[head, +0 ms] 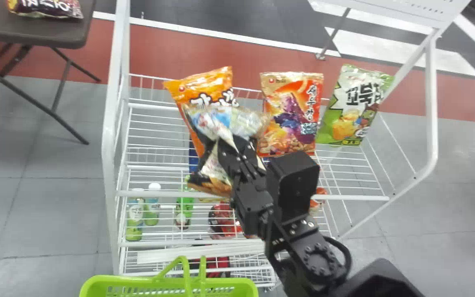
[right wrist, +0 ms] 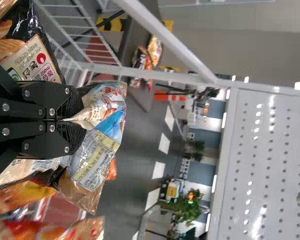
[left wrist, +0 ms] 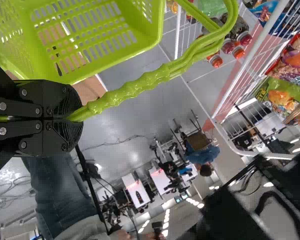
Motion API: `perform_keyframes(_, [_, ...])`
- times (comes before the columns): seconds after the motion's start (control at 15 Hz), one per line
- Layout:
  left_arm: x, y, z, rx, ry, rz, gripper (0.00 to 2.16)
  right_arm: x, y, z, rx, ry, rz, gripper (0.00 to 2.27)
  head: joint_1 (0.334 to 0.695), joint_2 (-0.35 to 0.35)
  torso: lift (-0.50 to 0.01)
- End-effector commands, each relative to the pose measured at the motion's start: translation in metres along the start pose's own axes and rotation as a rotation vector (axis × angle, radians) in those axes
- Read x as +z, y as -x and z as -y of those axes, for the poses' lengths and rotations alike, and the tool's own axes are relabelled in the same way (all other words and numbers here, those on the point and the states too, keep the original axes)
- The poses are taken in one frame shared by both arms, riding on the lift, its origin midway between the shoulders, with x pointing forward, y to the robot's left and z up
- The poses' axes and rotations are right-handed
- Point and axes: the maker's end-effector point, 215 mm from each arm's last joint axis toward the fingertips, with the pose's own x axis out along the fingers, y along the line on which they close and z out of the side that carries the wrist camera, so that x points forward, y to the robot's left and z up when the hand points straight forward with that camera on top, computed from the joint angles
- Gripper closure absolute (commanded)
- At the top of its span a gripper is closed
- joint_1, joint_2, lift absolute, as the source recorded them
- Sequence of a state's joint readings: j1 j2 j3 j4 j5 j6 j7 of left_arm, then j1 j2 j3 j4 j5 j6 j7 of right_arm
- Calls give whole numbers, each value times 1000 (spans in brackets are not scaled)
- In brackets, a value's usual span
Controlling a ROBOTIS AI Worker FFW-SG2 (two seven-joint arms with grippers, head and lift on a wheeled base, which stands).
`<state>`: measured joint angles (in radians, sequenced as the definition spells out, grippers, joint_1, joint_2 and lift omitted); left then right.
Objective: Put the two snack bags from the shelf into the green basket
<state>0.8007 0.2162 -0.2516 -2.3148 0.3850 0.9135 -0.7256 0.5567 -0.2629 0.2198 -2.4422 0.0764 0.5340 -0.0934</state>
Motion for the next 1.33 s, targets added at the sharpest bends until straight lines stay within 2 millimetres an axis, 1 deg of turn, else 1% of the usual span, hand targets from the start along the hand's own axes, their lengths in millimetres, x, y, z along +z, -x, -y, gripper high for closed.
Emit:
perform_keyframes(0.0, [1, 0, 0, 0, 0, 3, 1659, -41, 35, 24, -31, 29, -168, 2243, 695, -350, -11])
perform_keyframes(0.13, [0, 0, -1, 0, 1, 2, 1659, -76, 68, 39, -48, 56, -318, 2243, 695, -350, -11])
perform_keyframes(0.27, [1, -1, -1, 0, 1, 5, 1659, -108, 97, 48, -50, 75, -459, 2243, 695, -350, -11])
perform_keyframes(0.33, [0, -1, -1, 2, 2, 4, 1659, -123, 113, 49, -45, 74, -531, 2243, 695, -350, -11])
perform_keyframes(0.47, [-1, -1, -2, 4, 4, 2, 1659, -155, 150, 44, -10, 67, -703, 2243, 695, -350, -11])
perform_keyframes(0.53, [0, -1, -2, 3, 5, 3, 1659, -169, 170, 36, 26, 54, -782, 2243, 695, -350, -11])
perform_keyframes(0.6, [0, -1, -2, 3, 5, 3, 1659, -181, 186, 26, 59, 38, -844, 2243, 695, -350, -11])
perform_keyframes(0.67, [0, -1, -2, 3, 5, 3, 1659, -188, 193, 15, 94, 23, -872, 2243, 695, -350, -11])
perform_keyframes(0.73, [0, -1, -1, 3, 5, 4, 1659, -194, 199, 3, 127, 13, -891, 2243, 695, -350, -11])
perform_keyframes(0.87, [0, -3, 0, 0, 3, 6, 1659, -198, 196, -24, 198, -25, -884, 2243, 695, -350, -11])
perform_keyframes(1.0, [-1, -4, 2, 0, 0, 2, 1659, -203, 187, -50, 266, -55, -874, 2243, 695, -350, -11])
perform_keyframes(1.07, [-1, -4, 1, 2, 1, 1, 1659, -204, 177, -64, 294, -60, -854, 2243, 695, -350, -11])
perform_keyframes(1.2, [-2, -4, 2, 2, 1, 0, 1659, -212, 168, -88, 347, -87, -854, 2243, 695, -350, -11])
perform_keyframes(1.27, [-2, -4, 2, 3, 2, 2, 1659, -213, 156, -99, 361, -96, -824, 2240, 695, -350, -11])
